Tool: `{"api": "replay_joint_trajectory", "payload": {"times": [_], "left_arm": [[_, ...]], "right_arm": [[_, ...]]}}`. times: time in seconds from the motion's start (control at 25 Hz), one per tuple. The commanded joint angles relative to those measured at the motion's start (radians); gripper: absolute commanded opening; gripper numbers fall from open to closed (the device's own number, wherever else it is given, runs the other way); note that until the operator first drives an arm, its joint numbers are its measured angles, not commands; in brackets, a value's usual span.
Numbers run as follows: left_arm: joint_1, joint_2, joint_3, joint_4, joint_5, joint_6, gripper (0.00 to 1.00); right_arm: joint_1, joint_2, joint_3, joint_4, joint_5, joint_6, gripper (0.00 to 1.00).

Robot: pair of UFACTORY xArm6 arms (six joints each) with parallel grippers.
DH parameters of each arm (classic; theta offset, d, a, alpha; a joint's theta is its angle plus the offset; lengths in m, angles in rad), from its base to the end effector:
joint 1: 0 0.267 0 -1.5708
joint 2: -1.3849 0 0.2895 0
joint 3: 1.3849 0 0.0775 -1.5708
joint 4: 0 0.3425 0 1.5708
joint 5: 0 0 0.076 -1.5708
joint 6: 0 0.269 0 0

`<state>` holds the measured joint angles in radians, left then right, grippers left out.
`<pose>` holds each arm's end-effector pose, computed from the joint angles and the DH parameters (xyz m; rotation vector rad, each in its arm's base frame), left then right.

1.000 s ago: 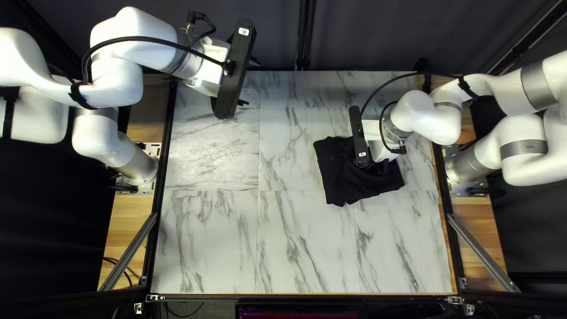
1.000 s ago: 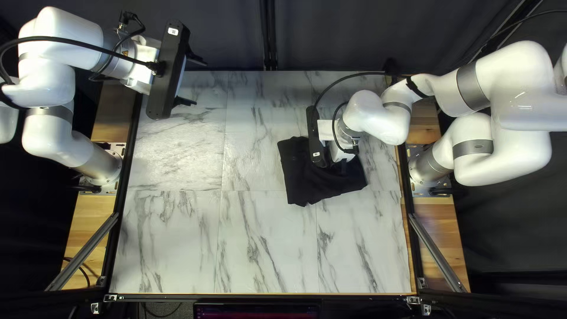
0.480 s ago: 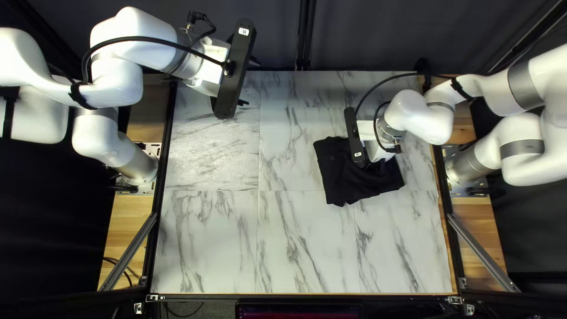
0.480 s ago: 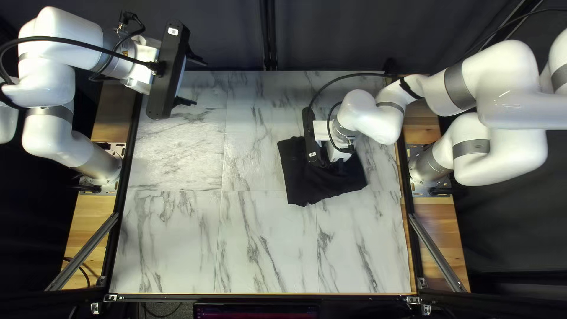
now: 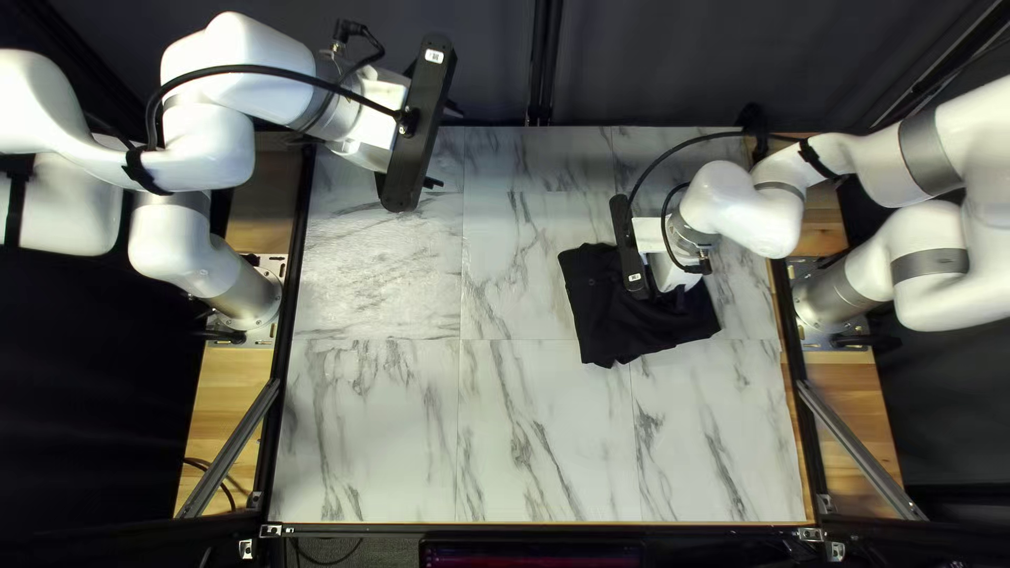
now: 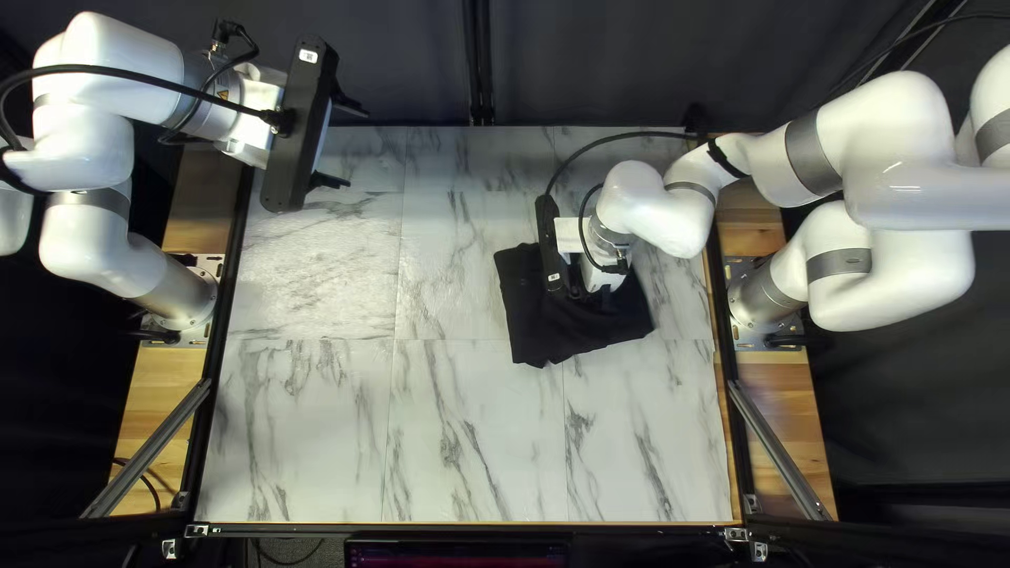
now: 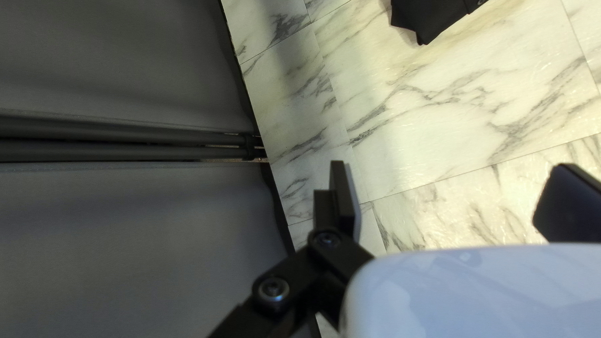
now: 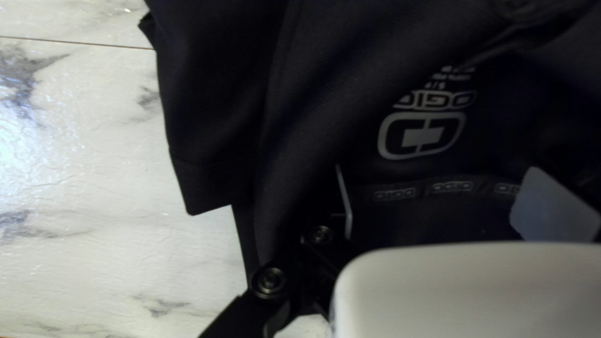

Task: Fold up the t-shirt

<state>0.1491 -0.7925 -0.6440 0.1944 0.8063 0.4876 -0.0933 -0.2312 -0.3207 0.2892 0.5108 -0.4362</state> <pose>0.3965 0.0872 0.3659 -2.6163 0.5680 -0.7507 0.3221 -0.0115 0.0410 -3.0057 -0.1400 -0.1169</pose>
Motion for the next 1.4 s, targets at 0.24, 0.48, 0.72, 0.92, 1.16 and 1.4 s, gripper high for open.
{"api": "replay_joint_trajectory", "payload": {"times": [0.24, 0.48, 0.72, 0.92, 1.16, 1.4], "left_arm": [[0.000, 0.000, 0.000, 0.000, 0.000, 0.000, 1.00], [0.000, 0.000, 0.000, 0.000, 0.000, 0.000, 1.00], [0.000, 0.000, 0.000, 0.000, 0.000, 0.000, 1.00], [0.000, 0.000, 0.000, 0.000, 0.000, 0.000, 1.00], [0.000, 0.000, 0.000, 0.000, 0.000, 0.000, 1.00], [0.000, 0.000, 0.000, 0.000, 0.000, 0.000, 1.00]], "right_arm": [[0.017, -0.128, 0.025, -0.098, 0.077, 0.134, 1.00], [0.005, -0.077, 0.027, -0.083, 0.023, 0.107, 1.00], [-0.018, -0.033, 0.035, -0.042, -0.012, 0.043, 1.00], [-0.019, -0.004, 0.027, -0.015, -0.021, 0.009, 1.00], [-0.021, -0.029, 0.015, -0.038, 0.019, 0.030, 1.00], [-0.017, -0.124, 0.000, -0.127, 0.112, 0.133, 1.00]]}}
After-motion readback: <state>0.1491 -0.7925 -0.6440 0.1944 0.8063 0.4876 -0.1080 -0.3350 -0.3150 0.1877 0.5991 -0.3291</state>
